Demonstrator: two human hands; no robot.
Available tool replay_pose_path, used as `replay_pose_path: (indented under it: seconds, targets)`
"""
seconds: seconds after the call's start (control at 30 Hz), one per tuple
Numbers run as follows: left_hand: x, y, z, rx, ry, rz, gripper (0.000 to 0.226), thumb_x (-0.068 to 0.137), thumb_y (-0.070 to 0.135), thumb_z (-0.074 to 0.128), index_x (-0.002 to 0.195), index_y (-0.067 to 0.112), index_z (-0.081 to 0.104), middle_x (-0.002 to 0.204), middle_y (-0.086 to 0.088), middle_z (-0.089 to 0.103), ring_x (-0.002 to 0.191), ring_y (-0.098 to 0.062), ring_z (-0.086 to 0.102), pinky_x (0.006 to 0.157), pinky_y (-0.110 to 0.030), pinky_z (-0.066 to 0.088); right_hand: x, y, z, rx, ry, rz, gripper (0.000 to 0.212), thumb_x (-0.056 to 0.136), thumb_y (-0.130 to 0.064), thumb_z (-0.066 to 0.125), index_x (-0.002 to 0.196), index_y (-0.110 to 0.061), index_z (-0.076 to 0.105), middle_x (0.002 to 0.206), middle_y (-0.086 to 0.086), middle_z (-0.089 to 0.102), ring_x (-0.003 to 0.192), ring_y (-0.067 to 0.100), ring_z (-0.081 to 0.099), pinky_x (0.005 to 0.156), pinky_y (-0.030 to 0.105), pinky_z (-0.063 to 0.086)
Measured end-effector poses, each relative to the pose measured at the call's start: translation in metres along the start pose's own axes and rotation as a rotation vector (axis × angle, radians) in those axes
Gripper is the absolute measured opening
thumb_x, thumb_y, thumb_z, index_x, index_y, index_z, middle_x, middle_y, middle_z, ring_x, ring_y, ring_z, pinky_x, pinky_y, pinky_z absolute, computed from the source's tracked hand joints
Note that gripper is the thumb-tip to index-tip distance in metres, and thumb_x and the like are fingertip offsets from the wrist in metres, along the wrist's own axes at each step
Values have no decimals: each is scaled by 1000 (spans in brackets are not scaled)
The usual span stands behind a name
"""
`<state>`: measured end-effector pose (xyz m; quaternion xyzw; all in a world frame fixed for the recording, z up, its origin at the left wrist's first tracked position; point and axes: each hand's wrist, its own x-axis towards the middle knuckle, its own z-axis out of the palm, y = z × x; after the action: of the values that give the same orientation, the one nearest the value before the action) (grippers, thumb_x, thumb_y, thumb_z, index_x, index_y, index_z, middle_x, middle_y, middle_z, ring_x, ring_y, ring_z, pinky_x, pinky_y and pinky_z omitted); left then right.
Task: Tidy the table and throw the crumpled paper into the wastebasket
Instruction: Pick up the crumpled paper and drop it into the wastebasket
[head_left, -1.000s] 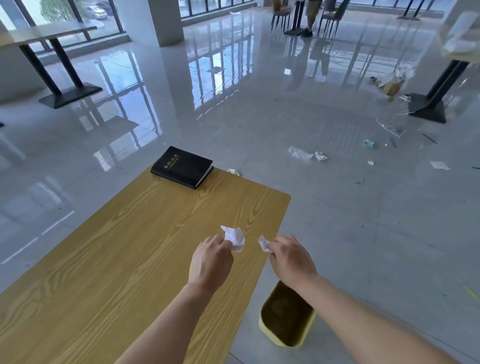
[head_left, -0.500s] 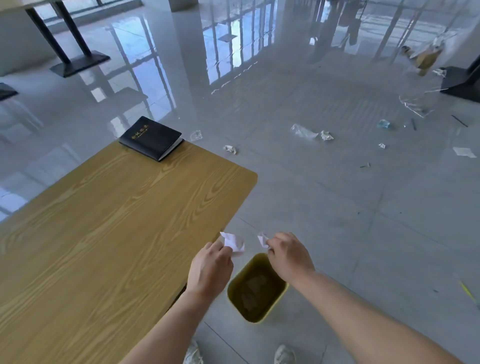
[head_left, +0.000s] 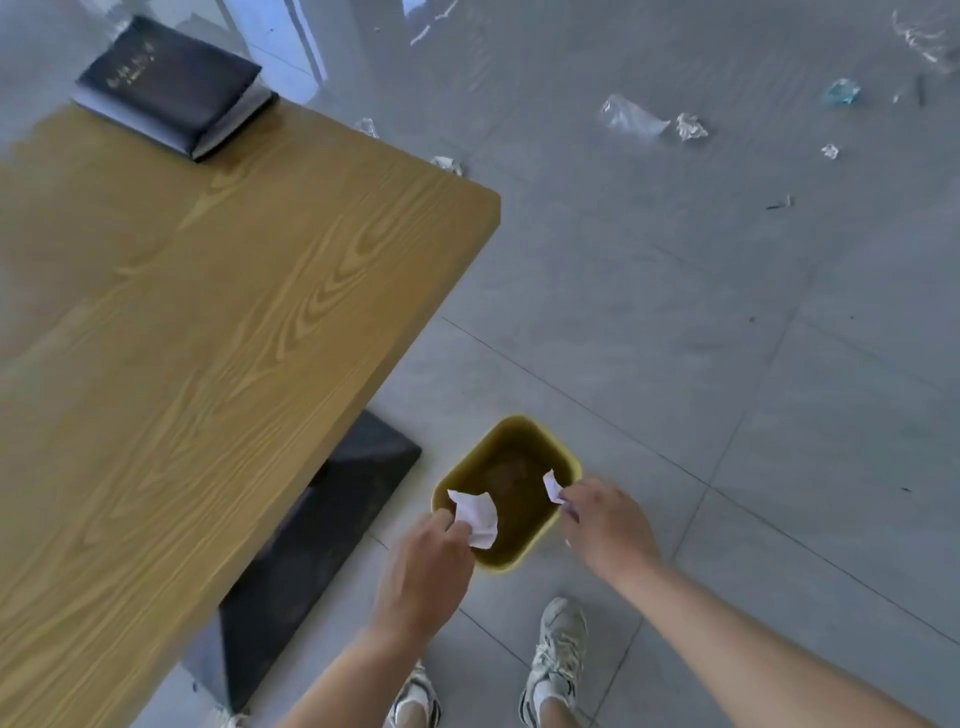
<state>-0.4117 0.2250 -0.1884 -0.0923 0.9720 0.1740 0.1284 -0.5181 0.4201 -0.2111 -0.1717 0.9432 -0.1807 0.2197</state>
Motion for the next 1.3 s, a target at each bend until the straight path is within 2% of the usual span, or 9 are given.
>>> replay_pose_path:
  seconds: [0.1,0.17,0.23,0.5,0.6,0.9,1.03,1.13,1.3]
  targets:
    - [10,-18,44,27,-61,-10,16,93,14,58,94,17,74,73,4,60,59,-10,44,52,-21,37,10,22,37,-34,-43,32,16,93,-19,52,92,-13,67,93,1,60,93,23,56,66,28,34]
    - [18,-29,70,36,-86,-17,18,93,13,55,95,17,73,74,3,60,62,-13,47,52,-25,40,17,33,59,-50,-46,39,17,94,-19,52,91,-12,66,87,0,54,88,23,55,65,28,32]
    - [28,-36,93,44,-95,-16,22,95,13,49,97,17,71,75,3,55,65,-13,46,54,-25,36,28,43,79,-56,-67,47,19,96,-20,50,92,-11,66,85,0,50,86,23,53,64,29,33]
    - [77,-51,165,108,-138,-20,28,97,11,41,92,15,67,72,4,45,65,-12,39,48,-22,17,90,68,147,-72,-161,44,25,99,-20,44,107,-14,67,103,6,59,99,26,53,77,36,49]
    - [92,-57,186,129,-158,-9,31,97,8,37,96,13,68,72,1,48,68,-13,42,52,-24,24,107,70,166,-86,-165,17,26,99,-20,42,105,-14,67,102,6,59,96,25,51,74,35,47]
    - [101,-71,223,207,-241,-6,25,99,12,43,101,15,68,78,0,55,71,-14,46,56,-28,40,128,78,195,-121,-196,15,26,100,-19,42,110,-12,64,107,8,58,98,26,50,83,38,48]
    - [101,-69,228,148,-210,-8,24,100,17,46,114,20,65,89,3,59,76,-13,50,69,-28,53,128,78,198,-114,-188,15,24,98,-23,47,113,-10,61,105,9,57,95,26,48,82,39,49]
    - [101,-69,230,119,-181,-8,24,100,22,46,115,25,65,95,7,59,77,-11,50,73,-25,52,126,79,196,-100,-169,1,23,97,-28,53,112,-12,60,107,8,58,93,23,46,79,36,47]
    - [99,-69,224,145,-157,5,24,98,21,44,108,25,65,87,7,55,74,-11,46,69,-26,49,122,79,191,-97,-186,6,28,97,-26,51,122,-15,58,115,6,57,105,25,49,89,38,49]
